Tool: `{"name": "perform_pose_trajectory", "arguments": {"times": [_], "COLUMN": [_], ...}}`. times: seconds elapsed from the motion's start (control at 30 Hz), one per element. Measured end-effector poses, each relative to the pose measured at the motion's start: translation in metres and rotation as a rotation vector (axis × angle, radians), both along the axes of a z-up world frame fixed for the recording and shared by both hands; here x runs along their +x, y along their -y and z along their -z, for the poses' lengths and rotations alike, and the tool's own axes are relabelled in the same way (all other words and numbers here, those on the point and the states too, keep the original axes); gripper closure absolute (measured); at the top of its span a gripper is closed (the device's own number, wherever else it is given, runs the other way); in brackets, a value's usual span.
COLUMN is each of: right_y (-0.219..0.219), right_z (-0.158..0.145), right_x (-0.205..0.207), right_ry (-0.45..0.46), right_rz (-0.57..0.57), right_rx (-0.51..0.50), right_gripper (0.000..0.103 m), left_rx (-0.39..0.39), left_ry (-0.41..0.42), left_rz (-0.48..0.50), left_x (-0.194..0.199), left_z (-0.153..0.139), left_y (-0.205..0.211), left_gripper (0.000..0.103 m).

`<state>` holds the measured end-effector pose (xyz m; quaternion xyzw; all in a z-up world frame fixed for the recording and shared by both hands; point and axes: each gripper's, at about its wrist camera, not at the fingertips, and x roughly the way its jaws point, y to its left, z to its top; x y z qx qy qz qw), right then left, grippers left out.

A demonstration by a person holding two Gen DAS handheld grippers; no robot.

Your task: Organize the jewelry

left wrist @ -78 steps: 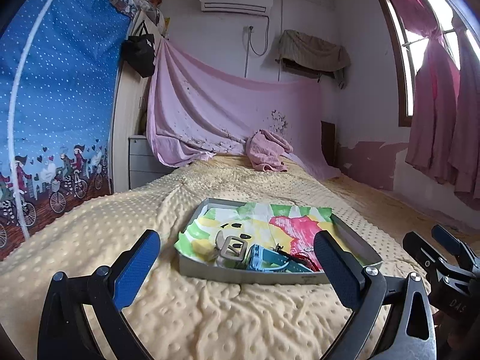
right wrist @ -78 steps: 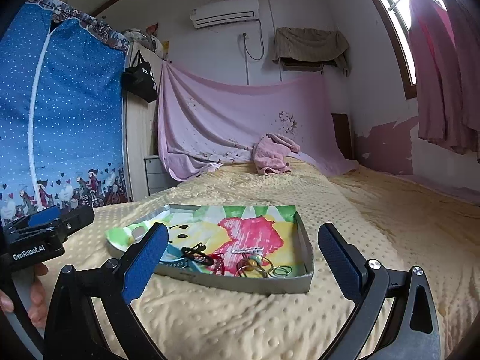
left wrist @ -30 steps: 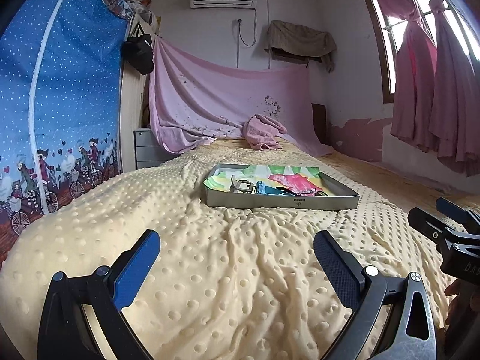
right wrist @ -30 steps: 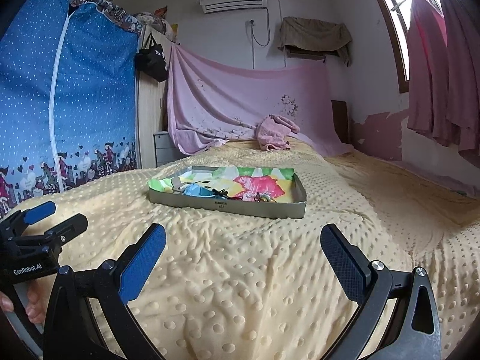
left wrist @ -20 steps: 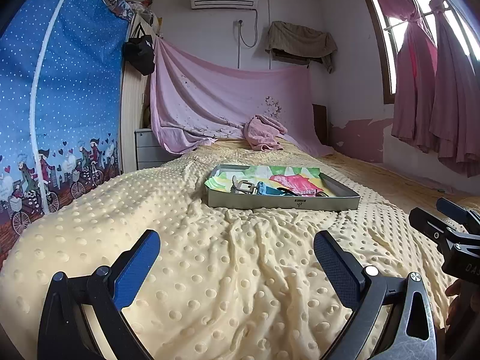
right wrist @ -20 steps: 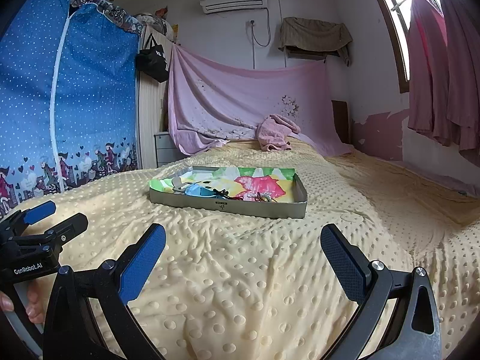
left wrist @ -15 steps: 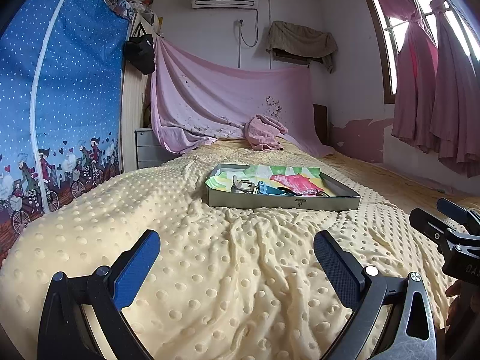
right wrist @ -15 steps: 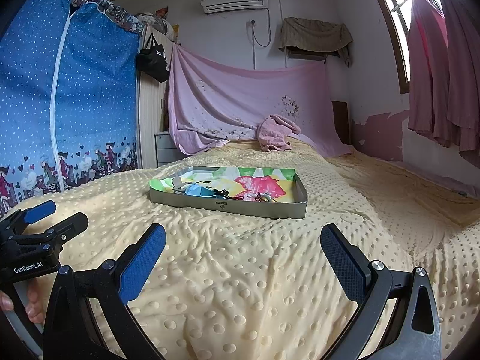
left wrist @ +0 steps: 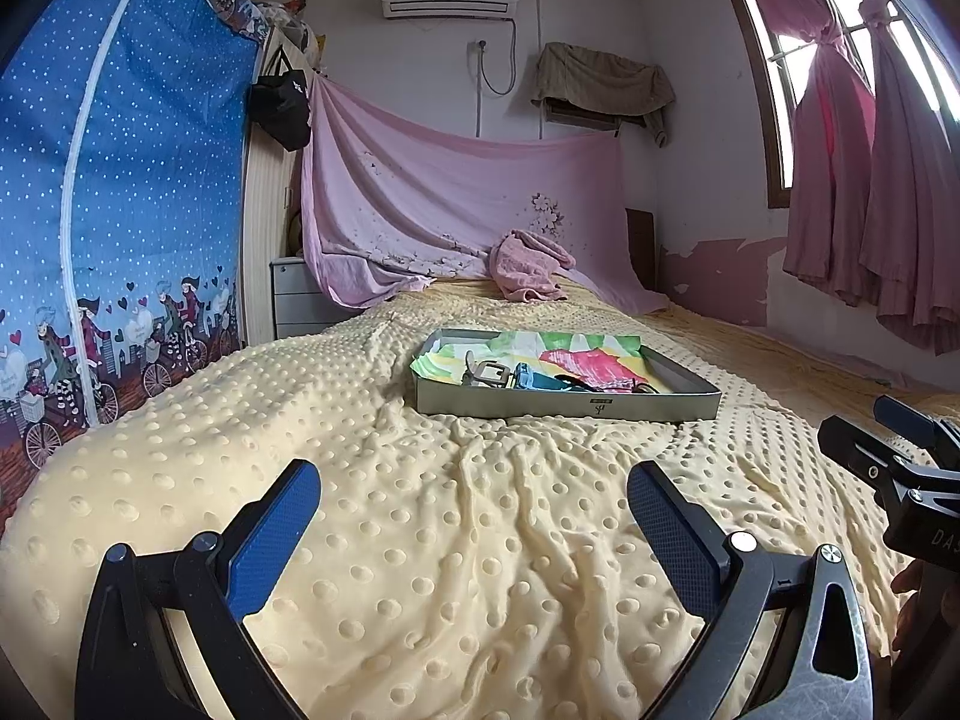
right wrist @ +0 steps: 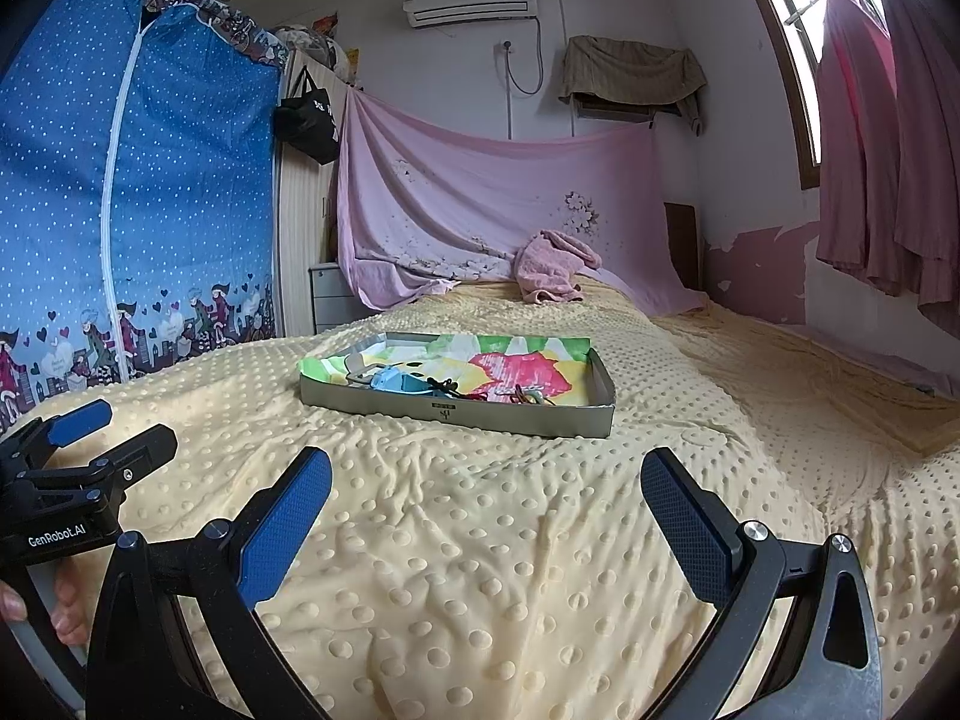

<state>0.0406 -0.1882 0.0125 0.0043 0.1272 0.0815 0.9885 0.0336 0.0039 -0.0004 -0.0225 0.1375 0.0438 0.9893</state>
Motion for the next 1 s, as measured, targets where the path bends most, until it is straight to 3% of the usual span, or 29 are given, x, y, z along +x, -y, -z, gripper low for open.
{"name": "perform_pose_trajectory", "arguments": {"times": [1.0], "right_y": [-0.0005], "right_z": [0.0004], "right_x": [0.0001], "right_ry": [0.001], "right_rz": [0.0], "right_rx": [0.0], "right_gripper": [0.002], "left_rx": [0.001], "left_ry": [0.0], "left_rz": [-0.001], "left_x": [0.0], "left_z": [-0.0001], "left_y": [0.0002], "left_gripper": [0.0]}}
